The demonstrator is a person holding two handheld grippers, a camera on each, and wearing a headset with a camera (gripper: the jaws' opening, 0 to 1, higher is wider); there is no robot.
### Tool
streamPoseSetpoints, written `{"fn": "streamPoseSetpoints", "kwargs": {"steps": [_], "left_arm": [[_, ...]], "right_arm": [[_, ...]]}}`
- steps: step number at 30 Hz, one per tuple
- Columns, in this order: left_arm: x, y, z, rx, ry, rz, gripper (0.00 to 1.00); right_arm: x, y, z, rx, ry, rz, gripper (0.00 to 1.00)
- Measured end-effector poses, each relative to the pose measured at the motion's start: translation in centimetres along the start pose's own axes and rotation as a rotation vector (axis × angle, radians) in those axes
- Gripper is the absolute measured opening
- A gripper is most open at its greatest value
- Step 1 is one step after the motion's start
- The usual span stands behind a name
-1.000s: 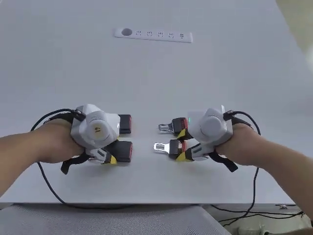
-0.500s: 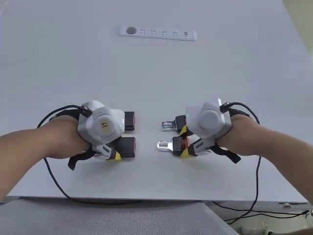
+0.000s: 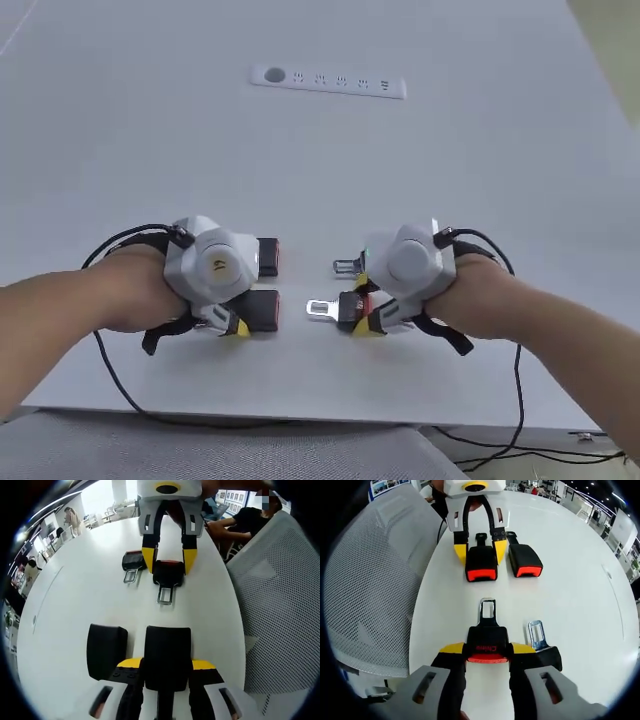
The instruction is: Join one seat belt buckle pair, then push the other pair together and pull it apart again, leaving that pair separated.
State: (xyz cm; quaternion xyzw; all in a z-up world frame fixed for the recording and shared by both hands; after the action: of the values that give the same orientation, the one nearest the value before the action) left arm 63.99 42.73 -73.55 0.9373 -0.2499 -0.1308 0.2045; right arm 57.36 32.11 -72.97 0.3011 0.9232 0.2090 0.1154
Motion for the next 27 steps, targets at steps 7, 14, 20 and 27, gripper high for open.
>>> {"fn": "streamPoseSetpoints", "kwargs": {"steps": [7,14,20,27], "left_arm": [[0.0,0.0,0.0,0.006,-0.002,-0.002,0.35],[0.0,0.0,0.0,0.012,-0.004,-0.004,0.35],[0.0,0.0,0.0,0.019,-0.006,-0.001,0.35],[0.0,0.0,0.0,0.02,-0.011,0.008,0.35]], "right_arm": [[0.3,1.8,0.8,-0.029,-0.026,-0.002,0.31],[0.7,3.0,1.4,-0.052,-0.019,-0.005,0.31],[0.6,3.3,1.4,-0.053,-0.024,-0.023,0.31],[0.8,4.0,1.7,-0.081,-0.021,-0.027,0.31]]}}
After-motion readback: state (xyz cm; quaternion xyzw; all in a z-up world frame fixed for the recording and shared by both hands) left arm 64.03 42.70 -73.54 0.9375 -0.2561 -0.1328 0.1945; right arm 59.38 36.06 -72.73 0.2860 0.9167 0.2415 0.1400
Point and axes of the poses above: the centre of the closed fingertips' face, and the gripper's own axes: z roughly forward along the fingers, x roughly to its left, y roughly out of its top, the point moved 1 cm from there along -z, roughly backward along the fingers, and after that the axes turned 8 degrees about -y, right-handed, at the moved point
